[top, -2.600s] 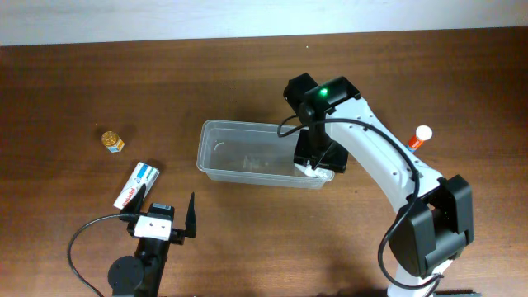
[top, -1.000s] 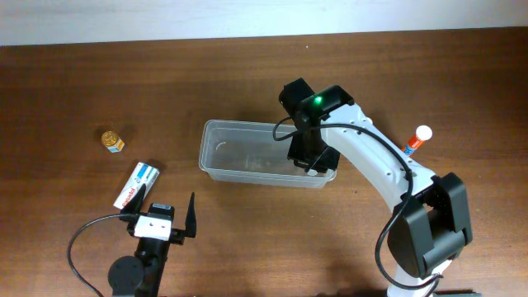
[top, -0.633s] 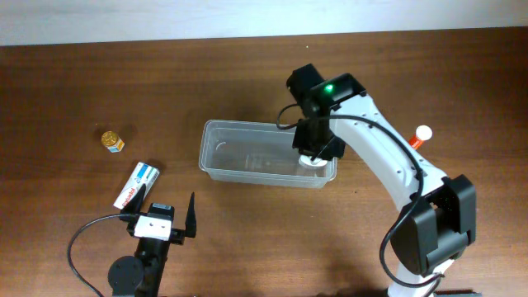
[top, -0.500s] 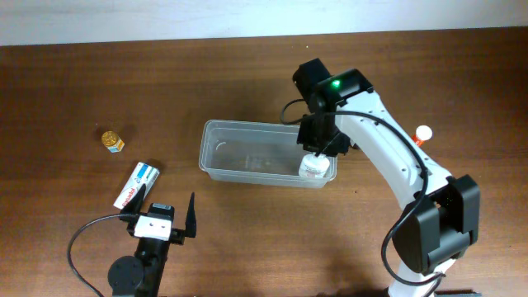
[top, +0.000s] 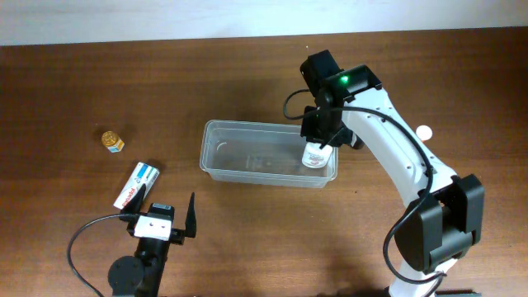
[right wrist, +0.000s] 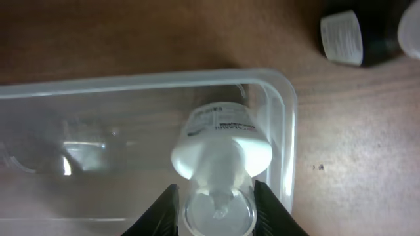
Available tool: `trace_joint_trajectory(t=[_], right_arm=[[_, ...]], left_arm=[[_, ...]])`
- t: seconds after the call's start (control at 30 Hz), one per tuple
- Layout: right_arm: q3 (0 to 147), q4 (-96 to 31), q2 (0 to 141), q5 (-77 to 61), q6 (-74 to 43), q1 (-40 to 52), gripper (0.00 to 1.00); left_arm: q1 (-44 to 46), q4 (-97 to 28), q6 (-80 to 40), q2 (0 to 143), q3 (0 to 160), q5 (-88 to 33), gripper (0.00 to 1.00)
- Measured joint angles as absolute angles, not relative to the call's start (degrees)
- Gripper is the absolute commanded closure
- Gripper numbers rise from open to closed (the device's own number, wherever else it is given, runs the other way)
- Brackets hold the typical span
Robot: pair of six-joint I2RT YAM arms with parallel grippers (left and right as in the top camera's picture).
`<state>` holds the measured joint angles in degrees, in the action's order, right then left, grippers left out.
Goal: Pack container
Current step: 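Open the right gripper and release the bottle in the container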
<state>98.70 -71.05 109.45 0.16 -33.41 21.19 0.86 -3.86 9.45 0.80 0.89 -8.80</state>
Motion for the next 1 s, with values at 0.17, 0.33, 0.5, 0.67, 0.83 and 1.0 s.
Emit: trace_joint_trajectory(t=[0.17,0.33,0.5,0.67,0.83,1.0], right_arm=[[98.7,-68.64,109.45,0.23,-31.42,21.19,0.71],[98.7,-67.13,109.45,0.84,-30.85,21.19,0.7],[98.7,-66.59,109.47,1.32,-30.79,21.19,0.7],[98.7,-66.19,109.45,1.83,-29.65,21.19,0.7],[98.7,-66.19,109.45,2.39,-28.16,21.19,0.7],[98.7,-66.24,109.45,2.57,-25.12,21.19,0.7]], left_arm=[[0.86,-3.86,9.43,0.8,0.89,-8.78,0.01],[0.86,-3.86,9.45,0.8,0.89,-8.78,0.01],[0.86,-3.86,9.45,0.78,0.89,-8.8,0.01],[0.86,-3.86,9.45,0.78,0.89,-8.78,0.01],[0.86,-3.86,9.45,0.8,0.89,-8.78,0.01],[0.86,-3.86,9.43,0.78,0.89,-8.8,0.01]])
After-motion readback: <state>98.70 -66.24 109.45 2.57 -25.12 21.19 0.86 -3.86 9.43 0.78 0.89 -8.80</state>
